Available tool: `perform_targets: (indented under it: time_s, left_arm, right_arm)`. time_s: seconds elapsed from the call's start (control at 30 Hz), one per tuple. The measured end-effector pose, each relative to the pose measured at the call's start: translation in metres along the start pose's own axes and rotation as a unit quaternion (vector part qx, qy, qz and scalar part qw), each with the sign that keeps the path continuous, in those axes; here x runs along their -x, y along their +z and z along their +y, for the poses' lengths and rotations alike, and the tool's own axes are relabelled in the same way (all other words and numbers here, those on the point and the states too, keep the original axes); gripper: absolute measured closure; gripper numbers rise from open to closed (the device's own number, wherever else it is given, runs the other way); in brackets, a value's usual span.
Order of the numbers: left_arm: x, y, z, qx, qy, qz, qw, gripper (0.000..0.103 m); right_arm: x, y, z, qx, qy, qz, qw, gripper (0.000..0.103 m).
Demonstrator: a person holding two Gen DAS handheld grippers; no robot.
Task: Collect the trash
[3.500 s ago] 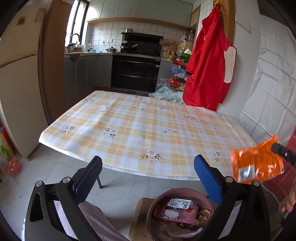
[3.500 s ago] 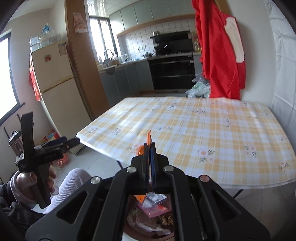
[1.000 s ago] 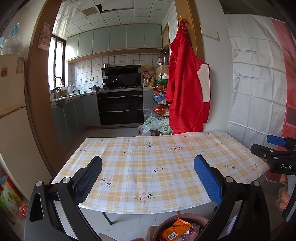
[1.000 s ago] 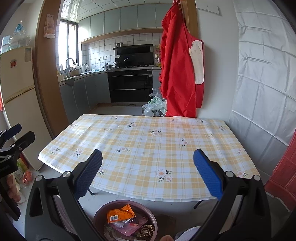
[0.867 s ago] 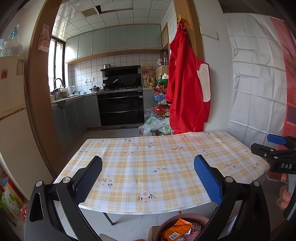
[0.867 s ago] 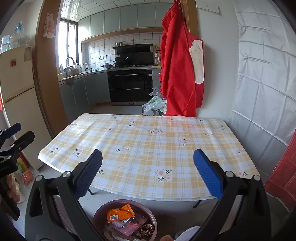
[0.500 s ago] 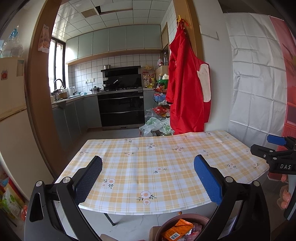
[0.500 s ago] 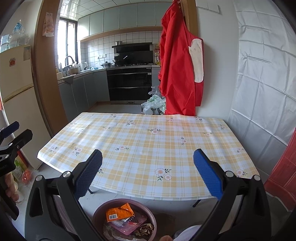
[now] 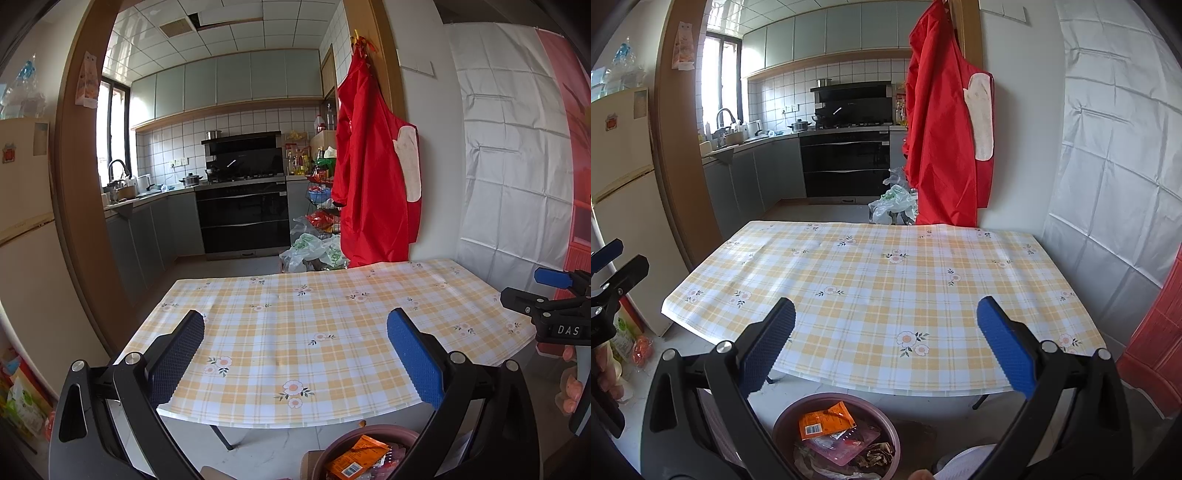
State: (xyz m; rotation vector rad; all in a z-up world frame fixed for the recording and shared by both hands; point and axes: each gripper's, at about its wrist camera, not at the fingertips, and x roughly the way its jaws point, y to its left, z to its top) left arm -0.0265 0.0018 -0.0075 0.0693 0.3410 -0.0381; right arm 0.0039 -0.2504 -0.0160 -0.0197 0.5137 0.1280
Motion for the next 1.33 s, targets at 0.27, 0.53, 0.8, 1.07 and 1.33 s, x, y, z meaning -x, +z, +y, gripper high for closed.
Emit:
perform_targets:
  time_s: [0.27,0.53,0.8,1.07,1.33]
  left_arm:
    - [0.0,0.0,0.001,-0.001,0.001,0.001,1.0,0.006]
    - [0.0,-0.002,0.003,-0.003,0.001,0.003,1.0,0.006]
    - [-0.003,-0.008,0.006,-0.007,0.002,0.007,0.9999,0.006]
    - [-0.004,-0.011,0.006,-0.011,0.001,0.009,0.9999,0.006]
    - [-0.006,-0.013,0.006,-0.011,0.008,0.014,0.9998,0.006]
  right_arm:
    - [-0.002,-0.002,0.001,0.002,-0.001,0.005,1.0,0.006]
    - [-0.007,-0.006,0.0,0.006,-0.009,0.013,1.0,0.006]
    - [-0.012,-0.01,0.0,0.01,-0.017,0.019,1.0,0.006]
    - [-0.015,-0.013,-0.001,0.01,-0.018,0.024,0.999,0.006]
    - [-0.015,-0.014,-0.002,0.01,-0.018,0.026,0.999,0.006]
